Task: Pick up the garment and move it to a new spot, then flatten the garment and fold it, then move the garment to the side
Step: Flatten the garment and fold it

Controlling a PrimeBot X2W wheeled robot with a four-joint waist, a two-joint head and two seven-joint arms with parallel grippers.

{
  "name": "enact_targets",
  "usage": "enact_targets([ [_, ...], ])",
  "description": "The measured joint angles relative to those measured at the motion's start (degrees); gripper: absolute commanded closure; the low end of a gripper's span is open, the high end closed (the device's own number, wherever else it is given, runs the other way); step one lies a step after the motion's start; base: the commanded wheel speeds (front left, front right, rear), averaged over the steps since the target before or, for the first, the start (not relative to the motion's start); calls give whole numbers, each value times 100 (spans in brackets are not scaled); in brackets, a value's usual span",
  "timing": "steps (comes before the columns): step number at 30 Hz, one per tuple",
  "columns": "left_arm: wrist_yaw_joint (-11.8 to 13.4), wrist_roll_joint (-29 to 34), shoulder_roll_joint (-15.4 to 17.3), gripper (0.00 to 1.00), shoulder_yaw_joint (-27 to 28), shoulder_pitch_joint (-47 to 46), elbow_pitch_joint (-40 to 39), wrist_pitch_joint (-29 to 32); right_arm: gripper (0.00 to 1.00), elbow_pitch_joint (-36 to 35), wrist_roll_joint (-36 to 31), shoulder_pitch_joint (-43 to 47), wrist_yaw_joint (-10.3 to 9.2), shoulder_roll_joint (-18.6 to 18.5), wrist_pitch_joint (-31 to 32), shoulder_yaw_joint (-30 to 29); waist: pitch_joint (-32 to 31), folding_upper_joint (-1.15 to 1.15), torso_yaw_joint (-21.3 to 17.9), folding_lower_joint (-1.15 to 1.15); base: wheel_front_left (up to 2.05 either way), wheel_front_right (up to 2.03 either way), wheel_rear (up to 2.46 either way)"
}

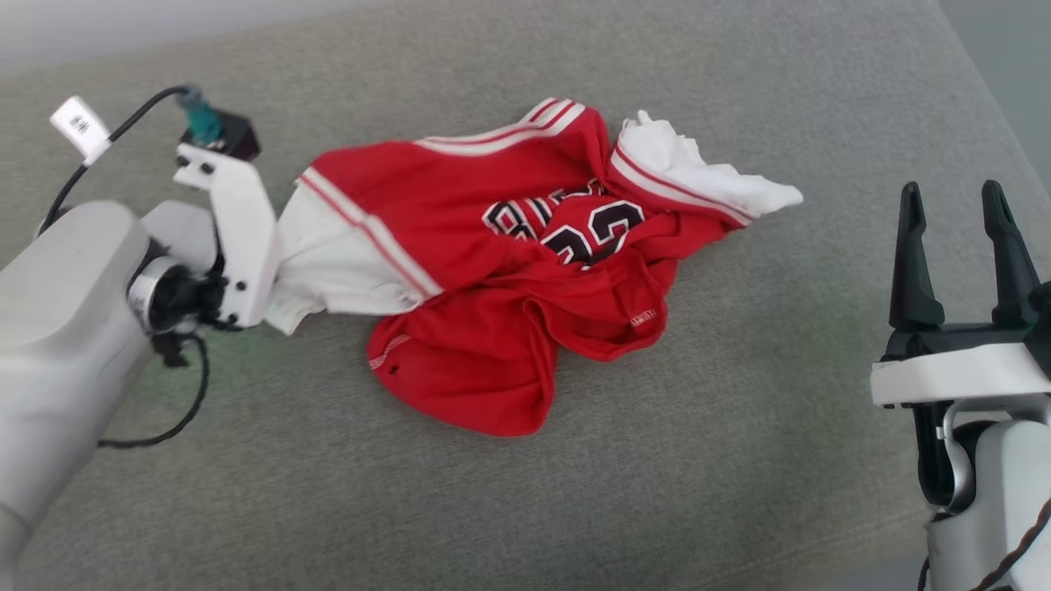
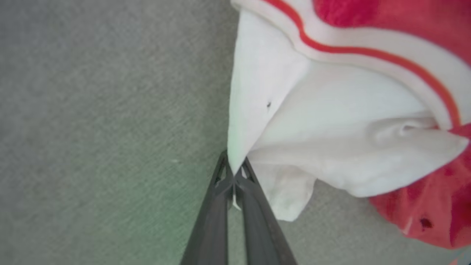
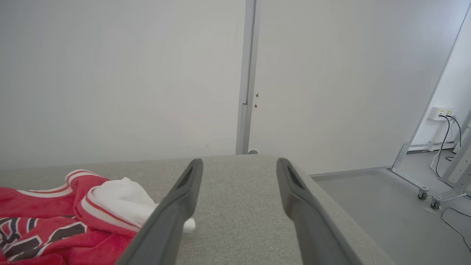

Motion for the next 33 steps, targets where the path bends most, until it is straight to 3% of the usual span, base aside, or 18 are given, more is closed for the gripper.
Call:
enact_targets([
  [15,544,234,1228,100,-308,750,-423,314,0,85,-196,182,0,0,31,-56,-417,0,575,0,0,0,0],
  [24,909,-100,1223,100,-49,1029,-490,226,0,26,-167,182,0,1,157,135,-446,0,759,0,0,0,0],
  [25,917,-127,1198,90,-27,1033,-494,185,0,20,-174,182,0,0,189,167,-449,0,777,0,0,0,0],
  [26,931,-151,1177,60,9,1033,-503,147,0,13,-169,182,0,0,204,196,-454,0,797,0,0,0,0],
  [27,931,-210,1159,60,43,1027,-515,124,0,9,-166,182,0,0,241,220,-463,0,819,0,0,0,0],
  [28,931,-230,1149,40,59,1020,-523,101,0,4,-183,183,0,1,247,241,-474,0,838,0,0,0,0],
  [29,929,-230,1140,0,65,1000,-527,104,0,-3,-182,183,0,0,290,255,-486,0,860,0,0,0,0],
  [33,898,-269,1094,0,140,836,-502,112,0,-29,-180,183,0,1,378,336,-528,0,937,0,0,0,0],
])
